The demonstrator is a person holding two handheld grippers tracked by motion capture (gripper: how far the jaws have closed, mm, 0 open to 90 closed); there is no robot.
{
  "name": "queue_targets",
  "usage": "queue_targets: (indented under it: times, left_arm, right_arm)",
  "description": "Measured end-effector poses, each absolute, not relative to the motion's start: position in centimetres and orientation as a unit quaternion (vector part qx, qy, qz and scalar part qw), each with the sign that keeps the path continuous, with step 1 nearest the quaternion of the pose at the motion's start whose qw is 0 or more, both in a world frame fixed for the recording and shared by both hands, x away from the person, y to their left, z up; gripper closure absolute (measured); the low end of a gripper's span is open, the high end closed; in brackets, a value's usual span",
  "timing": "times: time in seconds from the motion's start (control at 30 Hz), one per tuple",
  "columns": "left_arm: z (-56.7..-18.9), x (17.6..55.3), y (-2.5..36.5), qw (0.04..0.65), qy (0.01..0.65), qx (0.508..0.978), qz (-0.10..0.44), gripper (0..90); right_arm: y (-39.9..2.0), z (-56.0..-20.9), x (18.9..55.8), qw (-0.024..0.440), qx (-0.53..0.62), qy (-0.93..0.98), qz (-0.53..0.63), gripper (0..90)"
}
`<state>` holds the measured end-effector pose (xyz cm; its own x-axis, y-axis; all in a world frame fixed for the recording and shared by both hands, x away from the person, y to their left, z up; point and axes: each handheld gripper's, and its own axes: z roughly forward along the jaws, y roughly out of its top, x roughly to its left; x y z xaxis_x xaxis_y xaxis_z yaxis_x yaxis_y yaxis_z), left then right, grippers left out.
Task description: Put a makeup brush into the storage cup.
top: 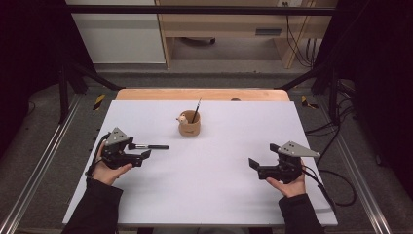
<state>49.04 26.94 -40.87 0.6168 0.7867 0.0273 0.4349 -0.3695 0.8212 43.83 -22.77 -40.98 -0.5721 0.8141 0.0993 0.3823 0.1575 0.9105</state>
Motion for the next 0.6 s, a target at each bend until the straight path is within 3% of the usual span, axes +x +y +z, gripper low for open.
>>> queue_targets:
  times: [0.6]
  left_arm:
    - [-41.2,51.9,26.4,0.375,0.362,0.831,0.194,12.4]
  right_arm:
    - [-22.8,-41.0,43.8,0.216,0.41,0.731,0.501,4.3]
